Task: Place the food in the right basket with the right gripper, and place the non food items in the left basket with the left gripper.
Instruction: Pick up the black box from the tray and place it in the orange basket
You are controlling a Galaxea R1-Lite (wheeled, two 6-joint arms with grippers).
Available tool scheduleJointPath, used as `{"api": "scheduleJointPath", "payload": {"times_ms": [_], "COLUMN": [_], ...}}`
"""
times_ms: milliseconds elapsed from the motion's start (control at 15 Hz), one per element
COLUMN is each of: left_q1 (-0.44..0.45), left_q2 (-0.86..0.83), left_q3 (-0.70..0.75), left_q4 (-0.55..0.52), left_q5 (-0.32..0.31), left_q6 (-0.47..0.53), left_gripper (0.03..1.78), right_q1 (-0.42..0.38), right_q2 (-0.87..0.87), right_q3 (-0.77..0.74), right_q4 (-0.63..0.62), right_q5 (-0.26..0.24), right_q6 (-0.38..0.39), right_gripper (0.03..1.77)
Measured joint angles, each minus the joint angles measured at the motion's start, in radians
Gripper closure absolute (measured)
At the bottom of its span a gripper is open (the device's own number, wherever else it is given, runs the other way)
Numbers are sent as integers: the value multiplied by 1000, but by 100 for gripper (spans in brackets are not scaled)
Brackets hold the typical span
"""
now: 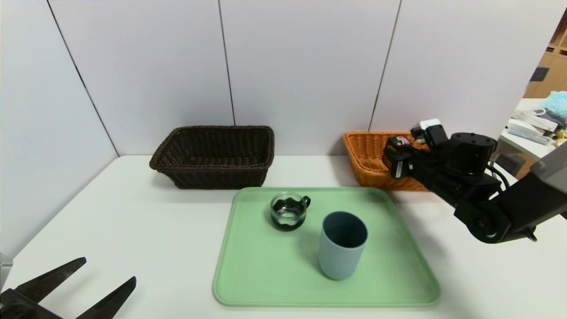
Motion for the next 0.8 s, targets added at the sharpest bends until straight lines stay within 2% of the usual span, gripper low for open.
{"api": "scheduleJointPath", "payload": {"times_ms": [267, 400, 533, 800], "left_q1": [0, 0, 0, 0], "left_q2": [0, 0, -1, -3], "left_q3": [0, 0, 0, 1], "left_q4": [0, 0, 0, 0], "left_q5": [0, 0, 0, 0], "left_q6": [1, 1, 1, 1], "left_gripper": [12, 12, 12, 12], "right_q1": [0, 0, 0, 5], "right_q2": [0, 1, 3, 5], "right_q3": [3, 3, 0, 0], "right_q4": [3, 4, 3, 0], "right_q5": [-2, -20, -38, -42], "right_q6": [0, -1, -1, -2], "right_gripper": [106, 106, 87, 55]}}
